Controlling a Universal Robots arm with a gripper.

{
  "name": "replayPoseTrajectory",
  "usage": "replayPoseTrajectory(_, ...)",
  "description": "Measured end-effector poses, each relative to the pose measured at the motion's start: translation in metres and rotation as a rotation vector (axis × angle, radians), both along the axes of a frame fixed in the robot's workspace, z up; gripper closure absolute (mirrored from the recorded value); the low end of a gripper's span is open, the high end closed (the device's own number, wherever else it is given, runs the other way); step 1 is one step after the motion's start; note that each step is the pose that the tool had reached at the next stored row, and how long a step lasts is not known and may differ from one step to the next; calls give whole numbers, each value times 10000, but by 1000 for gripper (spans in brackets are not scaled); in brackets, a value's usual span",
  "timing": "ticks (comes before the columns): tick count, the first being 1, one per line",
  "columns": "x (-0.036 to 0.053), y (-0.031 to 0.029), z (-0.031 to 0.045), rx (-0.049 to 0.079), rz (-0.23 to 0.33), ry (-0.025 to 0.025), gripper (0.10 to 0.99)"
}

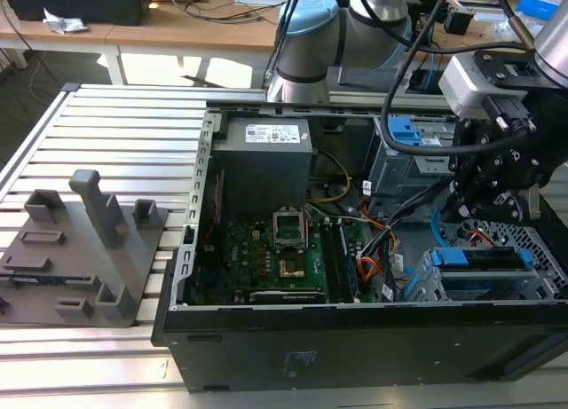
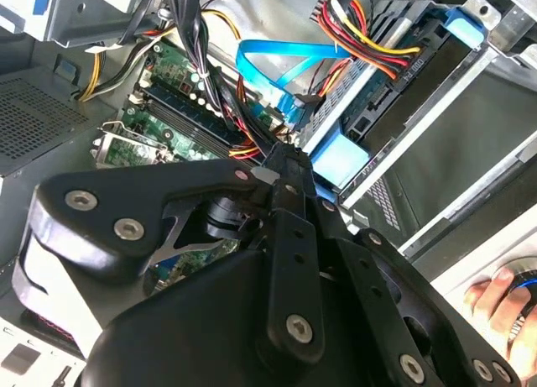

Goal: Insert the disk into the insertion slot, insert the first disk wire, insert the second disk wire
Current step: 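Insert the second disk wire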

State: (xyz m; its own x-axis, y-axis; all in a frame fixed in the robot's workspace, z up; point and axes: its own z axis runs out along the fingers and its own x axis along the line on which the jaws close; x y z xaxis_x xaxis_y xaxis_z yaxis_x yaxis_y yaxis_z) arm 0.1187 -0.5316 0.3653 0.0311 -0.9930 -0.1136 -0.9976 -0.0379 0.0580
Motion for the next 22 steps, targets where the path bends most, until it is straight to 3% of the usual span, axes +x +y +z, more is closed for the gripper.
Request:
replayPoseTrajectory(3,-1,0,0,0,1,0,784)
replayPoseTrajectory(7,-3,0,52,-3,142,0,784)
replayPoseTrajectory(10,-3,2,90,-2,572,-1,784)
replayPoseTrajectory(15,-1,7,94,-6,658,0,784)
replayPoseTrajectory(22,107,102,91,-1,808,2,784)
